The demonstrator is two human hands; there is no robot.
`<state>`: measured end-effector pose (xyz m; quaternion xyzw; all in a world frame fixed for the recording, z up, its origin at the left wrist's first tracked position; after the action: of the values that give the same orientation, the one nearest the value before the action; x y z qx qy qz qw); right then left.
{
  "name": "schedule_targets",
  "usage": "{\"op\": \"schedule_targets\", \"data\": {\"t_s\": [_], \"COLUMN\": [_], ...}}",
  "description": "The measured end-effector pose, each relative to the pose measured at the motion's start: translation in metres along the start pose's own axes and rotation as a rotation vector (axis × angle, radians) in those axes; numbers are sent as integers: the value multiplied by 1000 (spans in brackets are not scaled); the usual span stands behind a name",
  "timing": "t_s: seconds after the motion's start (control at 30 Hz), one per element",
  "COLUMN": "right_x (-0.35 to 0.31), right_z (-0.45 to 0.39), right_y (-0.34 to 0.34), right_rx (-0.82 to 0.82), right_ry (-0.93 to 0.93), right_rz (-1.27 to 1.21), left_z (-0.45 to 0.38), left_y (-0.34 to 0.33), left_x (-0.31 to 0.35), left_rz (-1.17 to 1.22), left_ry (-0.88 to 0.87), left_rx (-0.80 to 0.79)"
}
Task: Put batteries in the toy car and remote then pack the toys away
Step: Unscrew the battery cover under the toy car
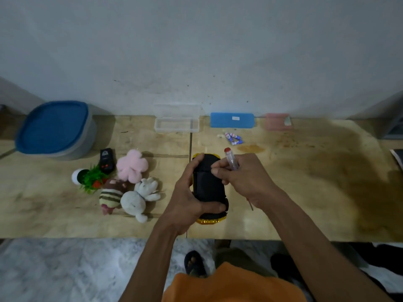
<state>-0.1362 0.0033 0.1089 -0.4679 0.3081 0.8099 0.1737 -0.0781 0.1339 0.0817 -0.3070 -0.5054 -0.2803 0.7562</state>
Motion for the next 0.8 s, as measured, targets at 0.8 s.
{"op": "schedule_targets", "data": {"t_s": [0.8], "right_x": [170], "right_z": [-152], "right_y": [-14], "right_rx": [0], "right_ry": [-133], "right_rz": [303], "left_z": [-50], "left_y": [48], "left_x": [-58], "left_rz": [-23], "left_ry": [216], "left_rx": [285]}}
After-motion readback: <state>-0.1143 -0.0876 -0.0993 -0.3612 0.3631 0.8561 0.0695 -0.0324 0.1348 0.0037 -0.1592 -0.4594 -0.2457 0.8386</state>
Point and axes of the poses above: each hand's wrist, its own z-axis away from the middle knuckle, its own y-axis out of the back of the hand, x = y × z, the point moved 10 cm from there along -z, towards the middle knuckle, and after that the axes turned 5 degrees about x, right-handed, at the moved point
